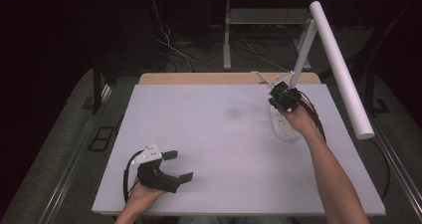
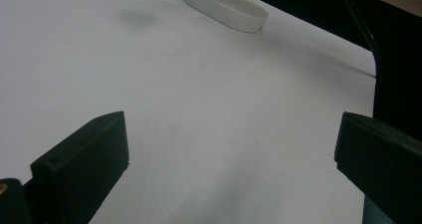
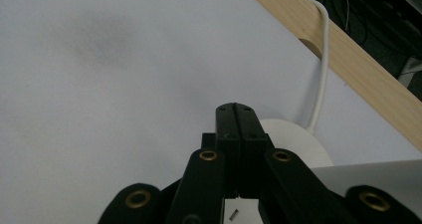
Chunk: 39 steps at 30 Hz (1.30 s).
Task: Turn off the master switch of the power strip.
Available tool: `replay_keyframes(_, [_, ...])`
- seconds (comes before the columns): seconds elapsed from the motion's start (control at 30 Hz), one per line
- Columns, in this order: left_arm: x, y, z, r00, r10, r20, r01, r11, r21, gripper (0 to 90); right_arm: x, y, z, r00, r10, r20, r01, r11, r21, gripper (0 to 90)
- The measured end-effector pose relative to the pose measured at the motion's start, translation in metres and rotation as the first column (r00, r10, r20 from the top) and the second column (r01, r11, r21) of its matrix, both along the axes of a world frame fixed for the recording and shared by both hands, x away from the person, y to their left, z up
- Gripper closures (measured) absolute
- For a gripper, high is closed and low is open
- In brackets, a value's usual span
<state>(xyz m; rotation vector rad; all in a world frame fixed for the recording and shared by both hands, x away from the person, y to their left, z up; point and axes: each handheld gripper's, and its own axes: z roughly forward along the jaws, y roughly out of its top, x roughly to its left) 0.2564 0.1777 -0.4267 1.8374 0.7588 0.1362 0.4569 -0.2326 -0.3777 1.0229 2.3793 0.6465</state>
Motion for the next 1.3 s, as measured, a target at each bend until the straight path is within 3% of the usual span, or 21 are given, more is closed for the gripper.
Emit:
replay_keyframes(0.43, [0.001, 0.001, 0.0, 1.0, 0.003, 0.003, -0.003, 1.0, 0.005, 0.0, 0.011, -0.008, -0.013, 0.9989, -0.047, -0.002, 0.047, 0.9982, -0.038, 89.2])
replay_keyframes(0.8, [-0.001, 0.001, 0.0, 1.0, -0.001, 0.003, 0.001, 0.9999, 0.016, 0.0, 0.017, -0.007, -0.026, 0.9985, -0.052, -0.02, 0.05, 0.9954, -0.082, 89.2])
replay_keyframes(1.07, [-0.001, 0.001, 0.0, 1.0, 0.003, 0.001, -0.003, 0.9999, 0.015, 0.0, 0.02, -0.01, -0.03, 0.9968, -0.073, -0.031, 0.071, 0.9943, -0.08, 89.3])
replay_keyframes(1.17, [-0.001, 0.002, 0.0, 1.0, 0.008, 0.0, -0.008, 0.9999, 0.012, 0.0, 0.022, -0.012, -0.03, 0.9955, -0.073, -0.061, 0.071, 0.9967, -0.039, 89.3])
replay_keyframes(1.3, [-0.002, 0.001, 0.0, 1.0, 0.005, 0.002, -0.005, 0.9999, 0.015, 0.0, 0.023, -0.011, -0.031, 0.9946, -0.079, -0.067, 0.076, 0.996, -0.046, 89.4])
